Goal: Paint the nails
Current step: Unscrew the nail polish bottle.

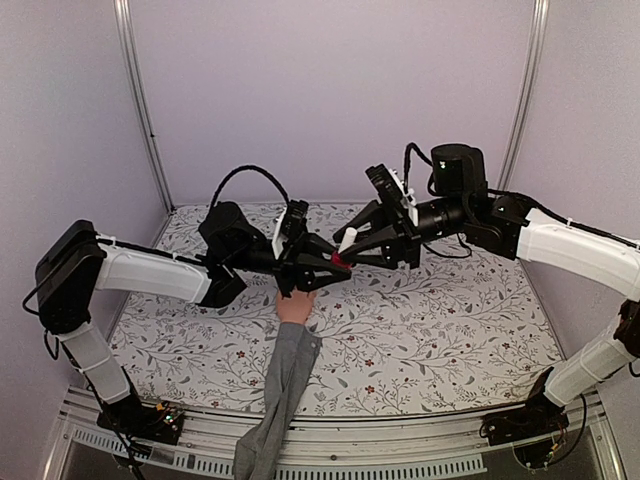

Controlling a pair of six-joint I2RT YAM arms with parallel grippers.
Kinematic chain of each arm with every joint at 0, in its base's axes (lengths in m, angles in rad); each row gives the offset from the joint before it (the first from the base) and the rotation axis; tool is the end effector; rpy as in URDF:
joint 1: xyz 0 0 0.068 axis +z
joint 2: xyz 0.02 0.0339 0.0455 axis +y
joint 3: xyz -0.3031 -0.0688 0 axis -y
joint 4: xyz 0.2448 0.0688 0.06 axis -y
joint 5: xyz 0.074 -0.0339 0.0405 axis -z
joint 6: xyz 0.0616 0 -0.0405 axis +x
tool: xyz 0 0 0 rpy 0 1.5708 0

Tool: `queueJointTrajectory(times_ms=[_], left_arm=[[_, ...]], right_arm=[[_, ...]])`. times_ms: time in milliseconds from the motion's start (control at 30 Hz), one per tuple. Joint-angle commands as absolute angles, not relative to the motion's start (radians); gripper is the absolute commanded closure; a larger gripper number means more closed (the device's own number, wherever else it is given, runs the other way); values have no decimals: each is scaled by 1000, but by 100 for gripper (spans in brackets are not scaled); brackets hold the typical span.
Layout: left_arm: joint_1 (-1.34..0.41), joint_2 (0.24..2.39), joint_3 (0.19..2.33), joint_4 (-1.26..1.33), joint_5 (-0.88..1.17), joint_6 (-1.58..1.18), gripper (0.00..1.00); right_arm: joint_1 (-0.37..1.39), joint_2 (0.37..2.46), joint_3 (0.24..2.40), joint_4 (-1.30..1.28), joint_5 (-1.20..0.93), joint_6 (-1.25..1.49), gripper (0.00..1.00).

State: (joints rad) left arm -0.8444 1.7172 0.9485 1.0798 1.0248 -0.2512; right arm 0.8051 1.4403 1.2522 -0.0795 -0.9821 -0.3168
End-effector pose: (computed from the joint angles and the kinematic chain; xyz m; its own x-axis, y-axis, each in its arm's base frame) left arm 0.2149 -0.3211 0.3187 -0.0339 -0.1562 -0.9871 0.9500 -0.3119 0.0168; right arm 0.1964 0.2782 0.3986 0.1237 -0.1209 -0.9849 -0.9657 -0.2431 -0.0915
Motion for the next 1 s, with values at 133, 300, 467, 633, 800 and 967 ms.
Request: queueJointTrajectory(times_ms=[133, 300, 467, 633, 800, 967], left_arm=[[-832, 1656, 892, 1089, 804, -164, 100], [-832, 1617, 865, 1042, 617, -103, 100], [-849, 1596, 861, 967, 399, -27, 100], [-905, 1603, 894, 858, 203, 92, 100], [-946, 1623, 919, 816, 51, 149, 100], [-957, 1630, 929, 813, -31, 166, 100]], right_arm=[[808, 1434, 1264, -47, -878, -269, 49], [808, 1399, 1204, 64, -788, -197, 37], [807, 1402, 1209, 79, -610, -111, 33], [807, 1406, 1204, 117, -473, 3, 33], [807, 1412, 1211, 129, -391, 110, 38], [807, 1429, 1207, 129, -357, 158, 44]])
